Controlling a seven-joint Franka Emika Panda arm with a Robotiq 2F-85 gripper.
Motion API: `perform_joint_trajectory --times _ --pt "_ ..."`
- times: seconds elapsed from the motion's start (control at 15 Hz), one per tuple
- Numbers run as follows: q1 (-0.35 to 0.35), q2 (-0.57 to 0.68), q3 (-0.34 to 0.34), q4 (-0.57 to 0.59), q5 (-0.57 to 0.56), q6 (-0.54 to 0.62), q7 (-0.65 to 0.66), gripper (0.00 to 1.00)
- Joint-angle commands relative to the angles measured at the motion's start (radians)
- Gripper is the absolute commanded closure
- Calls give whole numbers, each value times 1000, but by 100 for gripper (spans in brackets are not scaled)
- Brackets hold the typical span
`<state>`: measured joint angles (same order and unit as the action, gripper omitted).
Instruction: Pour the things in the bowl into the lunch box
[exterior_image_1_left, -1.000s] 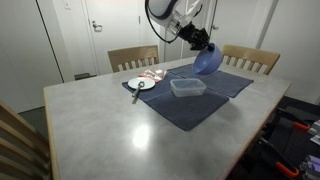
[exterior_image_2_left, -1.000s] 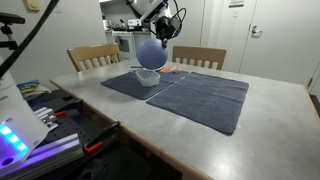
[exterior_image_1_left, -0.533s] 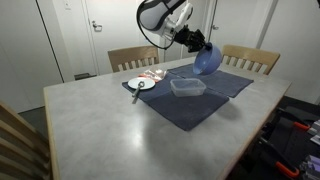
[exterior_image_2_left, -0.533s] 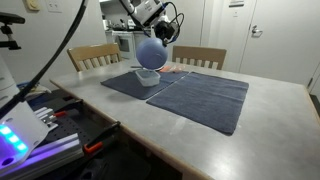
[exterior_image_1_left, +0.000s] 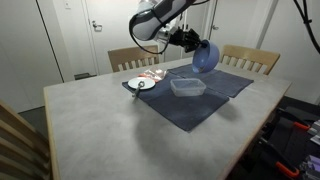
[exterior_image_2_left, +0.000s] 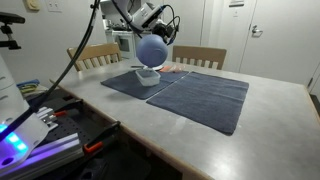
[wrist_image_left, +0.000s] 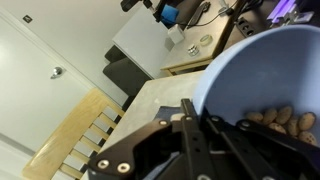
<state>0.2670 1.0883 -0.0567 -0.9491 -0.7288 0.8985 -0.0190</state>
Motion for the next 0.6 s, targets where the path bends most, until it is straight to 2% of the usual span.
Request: perform_joint_trajectory --times 0.0,0.53 --pt "29 52 -2 92 -72 -56 -96 99" --pt "78 129 -7 167 -200 -76 -191 99"
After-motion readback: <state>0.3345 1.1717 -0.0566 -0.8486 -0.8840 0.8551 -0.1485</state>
